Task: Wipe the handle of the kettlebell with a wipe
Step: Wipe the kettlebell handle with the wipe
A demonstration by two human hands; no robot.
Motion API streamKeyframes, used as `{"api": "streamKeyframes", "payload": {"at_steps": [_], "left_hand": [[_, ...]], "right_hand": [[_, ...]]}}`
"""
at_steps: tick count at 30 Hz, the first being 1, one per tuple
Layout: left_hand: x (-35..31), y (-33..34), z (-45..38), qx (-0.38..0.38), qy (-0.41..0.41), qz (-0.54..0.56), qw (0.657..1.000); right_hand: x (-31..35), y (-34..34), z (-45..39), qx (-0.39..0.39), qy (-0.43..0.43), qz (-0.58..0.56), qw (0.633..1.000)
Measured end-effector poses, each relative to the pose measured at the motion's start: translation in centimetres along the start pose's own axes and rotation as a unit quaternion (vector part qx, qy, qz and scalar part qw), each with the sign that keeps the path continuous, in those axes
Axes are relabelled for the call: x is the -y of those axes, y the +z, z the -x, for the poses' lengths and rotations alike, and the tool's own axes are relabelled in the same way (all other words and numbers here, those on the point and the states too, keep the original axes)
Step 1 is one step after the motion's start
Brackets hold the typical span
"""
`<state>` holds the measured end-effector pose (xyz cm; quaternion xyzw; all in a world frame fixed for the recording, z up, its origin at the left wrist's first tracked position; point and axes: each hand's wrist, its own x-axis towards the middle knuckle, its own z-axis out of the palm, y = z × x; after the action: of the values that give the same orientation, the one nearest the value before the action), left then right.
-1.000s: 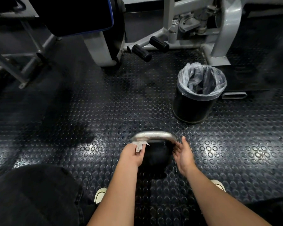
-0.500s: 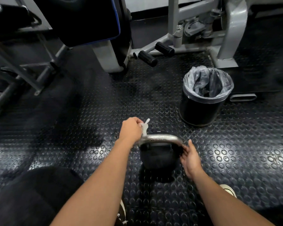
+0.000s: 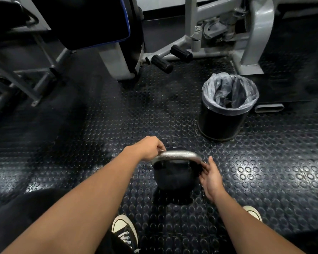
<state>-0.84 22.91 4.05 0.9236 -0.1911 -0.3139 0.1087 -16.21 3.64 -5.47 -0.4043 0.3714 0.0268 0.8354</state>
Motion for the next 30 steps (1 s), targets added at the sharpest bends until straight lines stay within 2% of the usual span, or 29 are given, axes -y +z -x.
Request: {"api": "streamKeyframes", "payload": {"at_steps": [6, 10, 13, 18, 30], "left_hand": [[-0.5, -1.2, 0.6, -0.026, -0.002, 0.022, 0.999], [-1.2, -1.8, 1.4, -0.024, 0.008, -0.009, 1.0], [-1.1, -0.8, 1.9, -0.015, -0.018, -0.024, 0.999], [-2.2, -0.4, 2.7, -0.066, -0.008, -0.009, 0.998], [-2.7, 1.0, 4.4, -0.11, -0.065, 0.025, 0.991]], "right_hand": [[0.0, -0.1, 0.2, 0.004, -0.008, 0.006, 1.0], [-0.1, -0.1, 0.3, 0.005, -0.008, 0.014, 1.0], [0.0, 0.0, 0.5, 0.015, -0.007, 0.02, 1.0], [0.0, 0.1, 0.4, 0.009, -0.004, 0.027, 1.0], [-0.4, -0.4, 0.0, 0.008, -0.01, 0.028, 1.0]]}}
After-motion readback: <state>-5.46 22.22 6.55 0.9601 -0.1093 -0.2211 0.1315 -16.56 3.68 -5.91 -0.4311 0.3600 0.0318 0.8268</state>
